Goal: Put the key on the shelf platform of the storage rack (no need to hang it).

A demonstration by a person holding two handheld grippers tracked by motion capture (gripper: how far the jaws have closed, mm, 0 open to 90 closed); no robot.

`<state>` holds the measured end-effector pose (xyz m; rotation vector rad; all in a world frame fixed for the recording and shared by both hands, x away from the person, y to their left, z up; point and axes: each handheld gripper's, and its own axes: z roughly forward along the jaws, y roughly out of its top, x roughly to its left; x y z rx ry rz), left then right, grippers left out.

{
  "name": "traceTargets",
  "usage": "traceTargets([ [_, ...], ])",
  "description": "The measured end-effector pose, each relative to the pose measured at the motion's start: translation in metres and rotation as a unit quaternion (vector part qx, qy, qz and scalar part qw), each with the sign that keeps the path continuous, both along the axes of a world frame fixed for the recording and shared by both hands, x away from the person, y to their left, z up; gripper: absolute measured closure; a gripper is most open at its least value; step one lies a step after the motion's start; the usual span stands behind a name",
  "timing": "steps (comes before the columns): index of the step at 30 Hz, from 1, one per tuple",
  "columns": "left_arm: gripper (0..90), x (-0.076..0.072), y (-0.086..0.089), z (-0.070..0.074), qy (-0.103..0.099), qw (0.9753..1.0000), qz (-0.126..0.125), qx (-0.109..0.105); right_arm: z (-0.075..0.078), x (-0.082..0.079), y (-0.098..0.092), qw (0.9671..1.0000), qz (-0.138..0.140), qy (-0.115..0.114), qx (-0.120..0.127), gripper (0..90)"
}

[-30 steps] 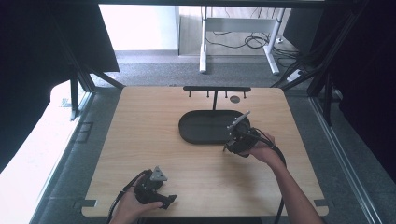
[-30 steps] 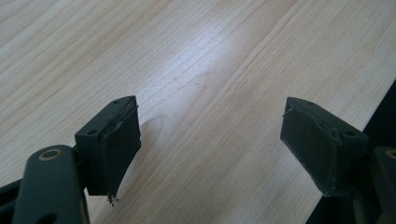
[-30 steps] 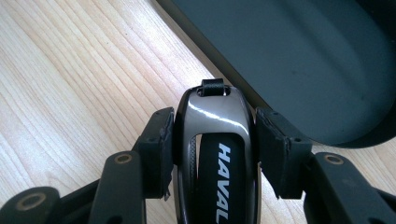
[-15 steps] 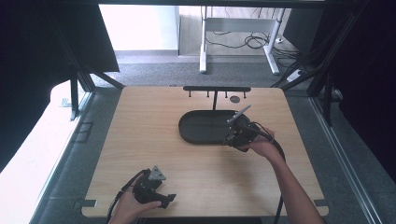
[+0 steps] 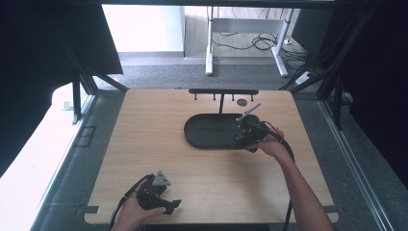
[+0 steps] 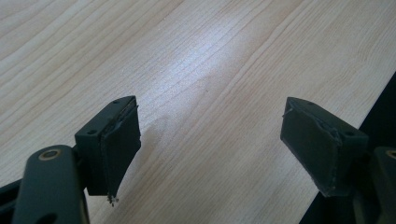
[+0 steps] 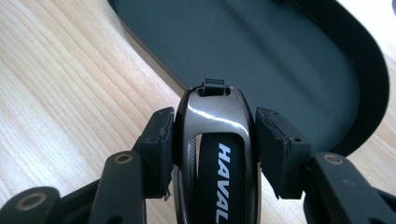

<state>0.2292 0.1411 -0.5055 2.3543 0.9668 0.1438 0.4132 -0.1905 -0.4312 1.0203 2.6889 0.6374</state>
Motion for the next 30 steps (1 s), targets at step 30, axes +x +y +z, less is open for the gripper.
traceTargets([
  [30, 20.3, 0.000, 0.001, 0.002, 0.003, 0.9999, -0.003, -0.013, -0.018, 0.039, 0.029, 0.9999, -0.003, 0.011, 0.000, 50.1],
])
